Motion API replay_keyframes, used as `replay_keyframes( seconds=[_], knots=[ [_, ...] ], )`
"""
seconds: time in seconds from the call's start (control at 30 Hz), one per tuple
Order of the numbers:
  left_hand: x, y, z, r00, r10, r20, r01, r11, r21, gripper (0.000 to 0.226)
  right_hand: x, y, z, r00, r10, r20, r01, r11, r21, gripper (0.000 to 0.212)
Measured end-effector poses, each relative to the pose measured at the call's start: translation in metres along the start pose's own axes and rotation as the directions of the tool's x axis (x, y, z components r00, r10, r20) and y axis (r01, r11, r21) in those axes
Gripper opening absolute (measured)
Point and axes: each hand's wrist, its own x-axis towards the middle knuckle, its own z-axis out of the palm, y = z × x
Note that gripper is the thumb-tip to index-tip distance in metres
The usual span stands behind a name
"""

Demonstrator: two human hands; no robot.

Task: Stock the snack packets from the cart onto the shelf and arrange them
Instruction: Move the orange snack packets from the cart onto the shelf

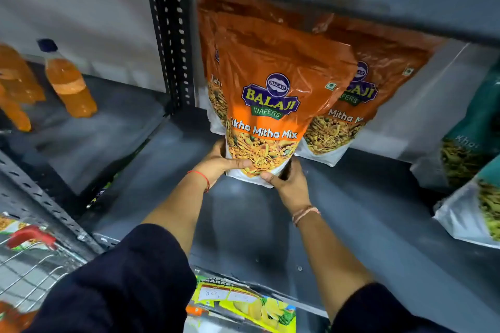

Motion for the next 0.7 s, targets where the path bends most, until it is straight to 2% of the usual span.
replay_keyframes(
  seconds=[0.13, 0.27, 0.33, 0.4, 0.5, 0.57, 0.63, 0.7],
  knots=[
    [0.003, -0.004, 0.003, 0.998, 0.019, -0.062, -0.018, 1.0, 0.011, 0.082, 0.007, 0.002, -0.002, 1.0, -0.004, -0.017, 0.003, 0.999, -0.044, 0.077],
    [-0.018, -0.005, 0.022, 0.972, 0.089, -0.217, -0.076, 0.995, 0.067, 0.104, -0.015, -0.01, -0.004, 0.991, -0.046, -0.125, 0.045, 0.999, -0.01, 0.092],
    [-0.056, -0.015, 0.031, 0.941, 0.128, -0.315, -0.12, 0.992, 0.043, 0.088, -0.05, -0.012, 0.009, 0.978, -0.049, -0.204, 0.023, 0.992, -0.127, 0.092],
    [-0.109, -0.031, 0.03, 0.886, 0.222, -0.408, -0.199, 0.975, 0.098, 0.071, -0.093, -0.015, 0.03, 0.976, -0.118, -0.182, 0.053, 0.944, -0.326, 0.09],
    [-0.192, -0.058, -0.007, 0.695, 0.369, -0.617, -0.182, 0.92, 0.346, 0.054, -0.142, -0.03, 0.082, 0.947, -0.32, -0.009, 0.297, 0.889, -0.348, 0.077],
    [-0.235, -0.081, -0.046, 0.575, 0.344, -0.742, -0.058, 0.922, 0.382, 0.052, -0.164, -0.039, 0.128, 0.885, -0.399, 0.241, 0.457, 0.841, -0.289, 0.072],
    [-0.268, -0.113, -0.081, 0.484, 0.156, -0.861, 0.07, 0.974, 0.216, 0.054, -0.183, -0.04, 0.174, 0.767, -0.372, 0.523, 0.534, 0.821, -0.2, 0.073],
    [-0.294, -0.146, -0.104, 0.391, -0.112, -0.913, 0.207, 0.978, -0.031, 0.062, -0.194, -0.029, 0.213, 0.63, -0.23, 0.742, 0.516, 0.838, -0.179, 0.083]
  ],
)
